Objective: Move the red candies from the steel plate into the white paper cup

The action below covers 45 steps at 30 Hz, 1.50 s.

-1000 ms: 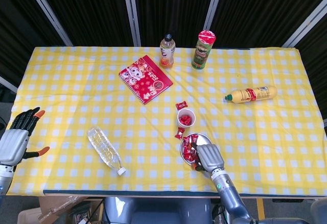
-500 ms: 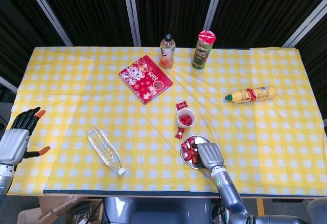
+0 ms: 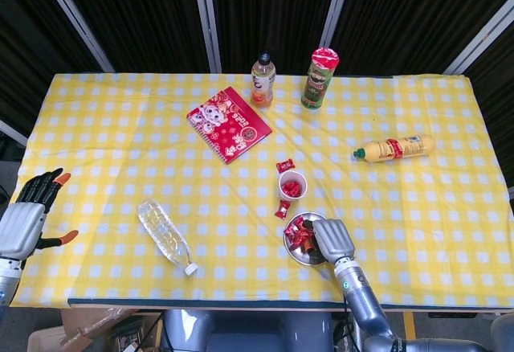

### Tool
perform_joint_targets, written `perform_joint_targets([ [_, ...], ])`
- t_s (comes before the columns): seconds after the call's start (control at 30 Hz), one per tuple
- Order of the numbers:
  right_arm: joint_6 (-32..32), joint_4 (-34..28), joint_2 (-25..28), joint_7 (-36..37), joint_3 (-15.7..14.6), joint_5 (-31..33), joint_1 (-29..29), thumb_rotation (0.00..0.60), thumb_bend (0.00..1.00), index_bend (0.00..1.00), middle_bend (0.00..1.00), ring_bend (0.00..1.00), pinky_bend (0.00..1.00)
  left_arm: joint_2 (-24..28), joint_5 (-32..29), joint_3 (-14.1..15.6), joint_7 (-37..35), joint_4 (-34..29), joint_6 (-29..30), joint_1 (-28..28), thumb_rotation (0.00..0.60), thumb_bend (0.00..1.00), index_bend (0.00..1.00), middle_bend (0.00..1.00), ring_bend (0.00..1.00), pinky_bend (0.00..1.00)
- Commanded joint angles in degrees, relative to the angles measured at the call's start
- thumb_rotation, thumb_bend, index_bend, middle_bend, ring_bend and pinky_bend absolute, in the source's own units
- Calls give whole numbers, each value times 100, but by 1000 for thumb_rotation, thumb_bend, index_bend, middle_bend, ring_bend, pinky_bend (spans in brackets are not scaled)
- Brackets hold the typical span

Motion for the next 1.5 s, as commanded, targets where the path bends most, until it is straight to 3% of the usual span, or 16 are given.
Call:
perform_joint_targets([
  [0.03,109,-217,182,-6,127,-42,-4,600,633,566,805,810,922,1,-7,1,-2,4,-2,3,600,74,0,0,0,0],
  [0.43,311,-749,746,-141,818,167,218,600,635,567,805,810,922,-1,-11,-4,15,-18,-12,-6,600,74,0,0,0,0],
  [0.8,72,-71,526,-347,1301,688,768,600,636,566,805,810,921,-1,-75,-28,13,-20,-64,-27,600,74,0,0,0,0],
  [1.33,-259,915,46,-229,1213,954,1103,600,634,562,805,810,922,24,-132,-35,-16,-40,-129,-40,600,74,0,0,0,0],
  [1.5,-270,1031,-30,-182,1153,926,1122,600,635,492,805,810,921,28,-136,-33,-11,-48,-135,-41,600,74,0,0,0,0],
])
